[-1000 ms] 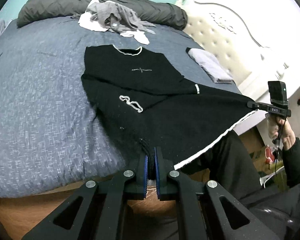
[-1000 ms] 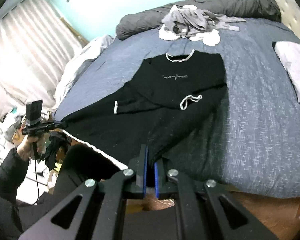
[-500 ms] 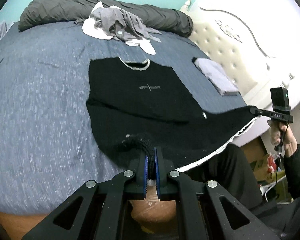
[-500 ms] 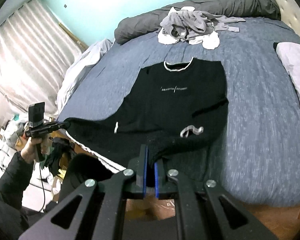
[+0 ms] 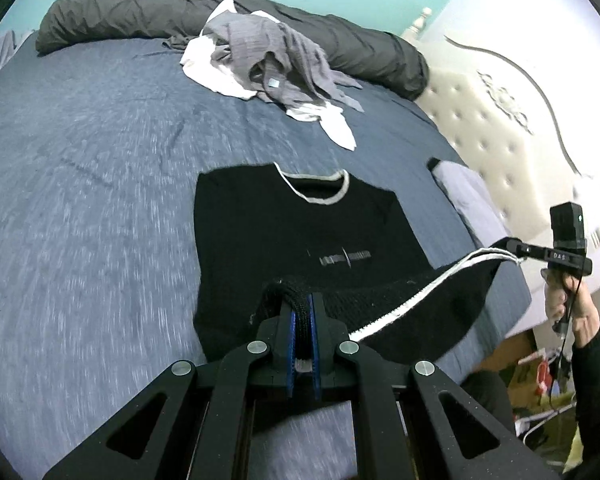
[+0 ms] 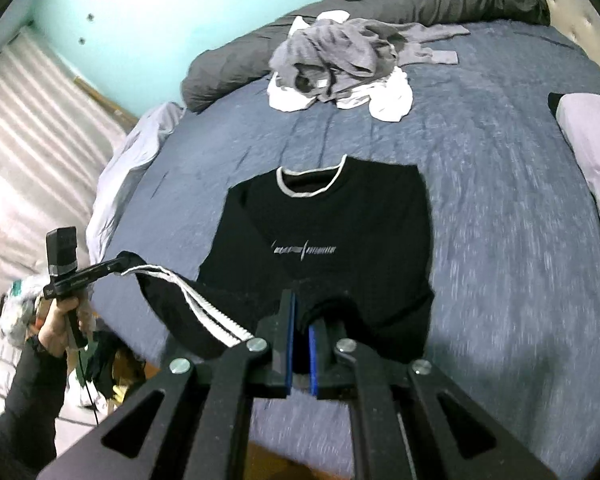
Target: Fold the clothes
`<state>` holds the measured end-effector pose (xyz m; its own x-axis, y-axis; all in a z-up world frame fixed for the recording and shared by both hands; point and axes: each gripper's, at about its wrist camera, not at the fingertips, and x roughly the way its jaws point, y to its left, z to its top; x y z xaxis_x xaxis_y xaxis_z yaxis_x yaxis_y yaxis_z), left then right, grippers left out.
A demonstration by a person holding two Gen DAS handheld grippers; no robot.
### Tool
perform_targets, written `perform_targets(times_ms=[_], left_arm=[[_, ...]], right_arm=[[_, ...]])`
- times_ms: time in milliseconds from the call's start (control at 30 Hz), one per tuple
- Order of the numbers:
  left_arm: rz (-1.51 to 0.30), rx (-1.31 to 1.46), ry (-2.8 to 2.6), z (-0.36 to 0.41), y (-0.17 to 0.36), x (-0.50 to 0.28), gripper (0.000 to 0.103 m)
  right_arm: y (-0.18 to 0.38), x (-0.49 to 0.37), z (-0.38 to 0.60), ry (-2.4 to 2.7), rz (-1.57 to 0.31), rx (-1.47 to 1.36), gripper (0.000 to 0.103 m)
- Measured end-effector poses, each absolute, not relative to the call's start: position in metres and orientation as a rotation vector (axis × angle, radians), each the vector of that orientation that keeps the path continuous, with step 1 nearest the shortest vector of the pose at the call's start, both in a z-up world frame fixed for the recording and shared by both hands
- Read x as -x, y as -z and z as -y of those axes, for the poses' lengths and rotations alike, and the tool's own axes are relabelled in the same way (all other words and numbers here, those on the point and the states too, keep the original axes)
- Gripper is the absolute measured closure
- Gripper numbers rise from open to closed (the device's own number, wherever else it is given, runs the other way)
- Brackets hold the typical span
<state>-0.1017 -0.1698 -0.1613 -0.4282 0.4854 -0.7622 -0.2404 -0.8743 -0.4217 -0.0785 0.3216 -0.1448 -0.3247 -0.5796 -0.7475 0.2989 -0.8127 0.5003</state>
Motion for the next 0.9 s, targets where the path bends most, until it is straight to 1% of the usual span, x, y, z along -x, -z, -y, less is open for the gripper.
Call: perform_targets(times_ms=[200, 533, 700, 733, 800, 833, 900], left_arm=[[0.488, 1.392, -2.299, 0.180, 0.187, 0.179, 0.097], [0.589, 1.471, -2.271, 0.178, 0.235, 0.276, 0.097], [0.646, 1.525, -2.253, 0.178, 0.265, 0.307, 0.096], [0.671, 1.530, -2.252, 0.179, 0.270, 0.310, 0.094], [0.724, 1.540, -2.250, 0.182, 0.281, 0.316, 0.093], [0.722, 1.539, -2.255, 0.182, 0.282, 0.316, 0.091], [0.715, 1.535, -2.266, 0.181, 0.284, 0.317, 0.091]], right_arm=[[0.171, 0.158, -0.317, 2.158, 0.430, -1.443, 0.098], [0.223, 0.262, -0.314, 2.173, 0.534, -1.531, 0.098], [0.260, 0.295, -0.316, 2.179, 0.578, -1.590, 0.098], [0.268, 0.300, -0.316, 2.180, 0.592, -1.597, 0.098], [0.281, 0.307, -0.318, 2.184, 0.628, -1.604, 0.097], [0.285, 0.310, -0.319, 2.187, 0.645, -1.606, 0.097], [0.291, 0.313, -0.321, 2.198, 0.671, -1.602, 0.094]])
